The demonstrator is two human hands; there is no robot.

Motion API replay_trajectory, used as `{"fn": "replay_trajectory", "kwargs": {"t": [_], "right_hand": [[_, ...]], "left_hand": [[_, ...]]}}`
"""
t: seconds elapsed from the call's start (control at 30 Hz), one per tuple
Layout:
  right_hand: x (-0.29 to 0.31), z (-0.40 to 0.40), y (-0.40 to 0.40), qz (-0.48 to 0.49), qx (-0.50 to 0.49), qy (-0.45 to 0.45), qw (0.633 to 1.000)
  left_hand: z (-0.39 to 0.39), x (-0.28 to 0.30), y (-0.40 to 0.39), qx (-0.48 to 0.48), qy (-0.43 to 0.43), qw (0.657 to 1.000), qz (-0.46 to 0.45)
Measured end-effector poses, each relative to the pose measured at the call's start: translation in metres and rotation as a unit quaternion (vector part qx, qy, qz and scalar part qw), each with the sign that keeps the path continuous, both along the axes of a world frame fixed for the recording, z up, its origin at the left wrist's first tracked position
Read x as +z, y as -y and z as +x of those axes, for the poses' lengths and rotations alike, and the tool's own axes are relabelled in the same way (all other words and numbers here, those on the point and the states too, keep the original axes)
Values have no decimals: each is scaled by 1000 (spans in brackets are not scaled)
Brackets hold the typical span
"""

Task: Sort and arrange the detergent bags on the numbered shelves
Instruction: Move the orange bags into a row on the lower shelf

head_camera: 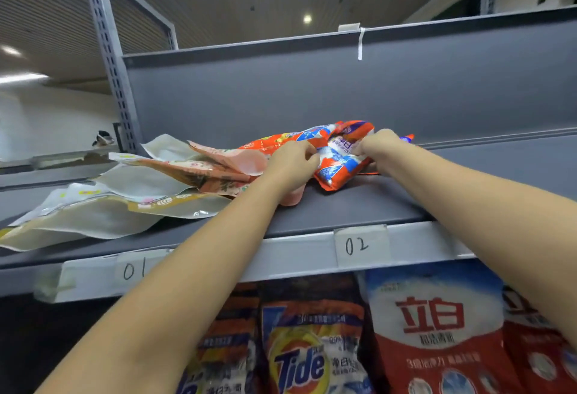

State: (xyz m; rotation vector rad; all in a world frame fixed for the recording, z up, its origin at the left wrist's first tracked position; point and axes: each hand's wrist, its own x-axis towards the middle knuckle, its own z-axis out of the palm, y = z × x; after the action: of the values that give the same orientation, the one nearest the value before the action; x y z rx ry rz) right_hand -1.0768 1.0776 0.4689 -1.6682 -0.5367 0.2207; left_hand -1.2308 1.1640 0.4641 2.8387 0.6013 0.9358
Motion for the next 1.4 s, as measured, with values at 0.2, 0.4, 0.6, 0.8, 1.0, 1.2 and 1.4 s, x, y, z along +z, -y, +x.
{"fn": "replay_trajectory", "kwargs": {"t": [0.2,0.4,0.6,0.8,1.0,1.2,1.4], "right_hand": [[6,-19,75,102,-40,17,994],[-3,-51,150,206,-76,53,974],[-16,-130,211,319,-2,75,945],[-53,-202,245,366,56,60,927],[-111,-247,256,311,41,-18,949],[-213,-270,256,149,-33,-119,981],[-311,-294,276,70,41,-193,978]], "left_hand": [[-14,2,5,0,-82,997,2],[-29,-2,34,-110,-43,989,-89],[-53,-19,74,-267,20,895,-357],[-106,-36,112,-396,38,751,-527],[-163,-98,134,-343,65,718,-602],[-193,-190,149,-255,92,709,-651],[-213,-293,173,-131,64,690,-709]]}}
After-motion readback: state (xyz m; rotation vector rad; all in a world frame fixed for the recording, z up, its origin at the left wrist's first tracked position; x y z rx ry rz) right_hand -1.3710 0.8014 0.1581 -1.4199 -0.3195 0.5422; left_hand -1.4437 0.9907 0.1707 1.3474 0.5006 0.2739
